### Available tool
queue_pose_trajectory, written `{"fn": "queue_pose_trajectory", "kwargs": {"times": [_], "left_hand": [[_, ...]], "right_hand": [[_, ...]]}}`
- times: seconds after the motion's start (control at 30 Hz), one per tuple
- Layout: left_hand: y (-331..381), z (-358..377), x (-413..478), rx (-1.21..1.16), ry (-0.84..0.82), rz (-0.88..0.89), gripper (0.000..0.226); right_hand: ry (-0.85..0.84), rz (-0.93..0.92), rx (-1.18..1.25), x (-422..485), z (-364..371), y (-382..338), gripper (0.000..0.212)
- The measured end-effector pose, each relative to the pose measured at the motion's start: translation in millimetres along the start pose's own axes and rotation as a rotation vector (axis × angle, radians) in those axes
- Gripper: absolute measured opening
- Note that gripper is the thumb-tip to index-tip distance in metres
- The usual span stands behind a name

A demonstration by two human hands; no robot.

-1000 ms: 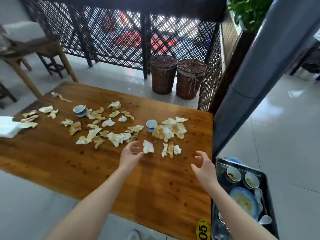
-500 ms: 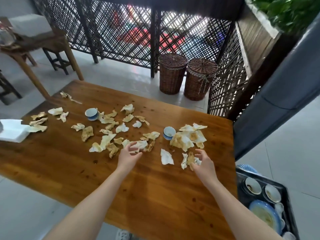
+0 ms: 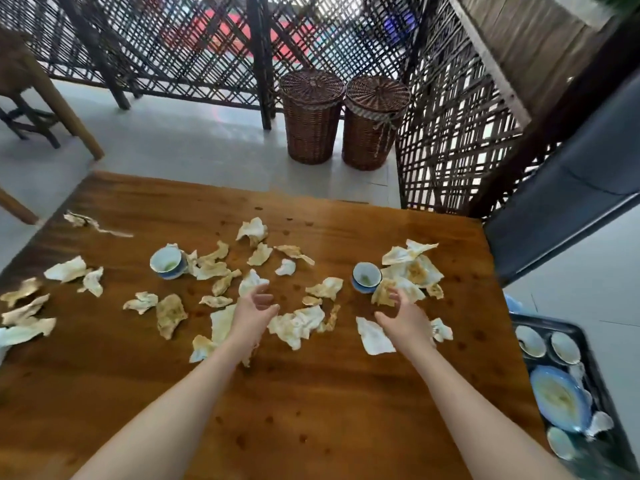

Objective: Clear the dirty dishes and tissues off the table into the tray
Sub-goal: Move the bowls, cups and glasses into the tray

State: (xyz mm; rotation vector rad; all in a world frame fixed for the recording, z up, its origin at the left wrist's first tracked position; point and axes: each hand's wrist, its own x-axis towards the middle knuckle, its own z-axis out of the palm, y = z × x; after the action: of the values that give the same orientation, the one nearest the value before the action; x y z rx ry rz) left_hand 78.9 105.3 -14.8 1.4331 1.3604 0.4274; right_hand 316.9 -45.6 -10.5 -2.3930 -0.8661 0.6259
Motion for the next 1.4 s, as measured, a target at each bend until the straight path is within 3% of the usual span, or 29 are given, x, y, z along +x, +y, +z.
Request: {"fn": "queue_pose_trajectory", "kwargs": {"times": [0.27, 0.5, 0.67, 0.77, 1.03, 1.17, 1.4], "left_hand": [[-8, 5, 8, -0.005, -0.014, 0.022, 0.045], [-15, -21, 3, -0.014, 0.101, -0.013, 0.046], [-27, -34, 0, -0.046, 0.142, -0.044, 0.044], [-33, -41, 3, -0.058, 0.148, -0.043, 0.044], [-46, -79, 22, -0.14, 0.096, -0.039, 0.044], [-55, -114, 36, -0.12, 0.09, -0.034, 0.045], [-82, -190, 73, -0.029, 0.117, -0.105, 0.054]], "right_hand": [[0.015, -0.091, 0.082, 49, 9, -10, 0.06], [-0.093, -0.121, -0.204, 91, 34, -8, 0.082], [-0.081, -0.059, -0.314, 102, 47, -13, 0.079], [-0.037, -0.148, -0.35, 100, 49, -21, 0.075], [-0.103, -0.227, 0.03, 41, 93, -87, 0.076], [-0.17, -0.171, 0.218, 18, 124, -130, 0.073], [-0.071, -0.134, 0.243, 0, 191, -191, 0.076]]}}
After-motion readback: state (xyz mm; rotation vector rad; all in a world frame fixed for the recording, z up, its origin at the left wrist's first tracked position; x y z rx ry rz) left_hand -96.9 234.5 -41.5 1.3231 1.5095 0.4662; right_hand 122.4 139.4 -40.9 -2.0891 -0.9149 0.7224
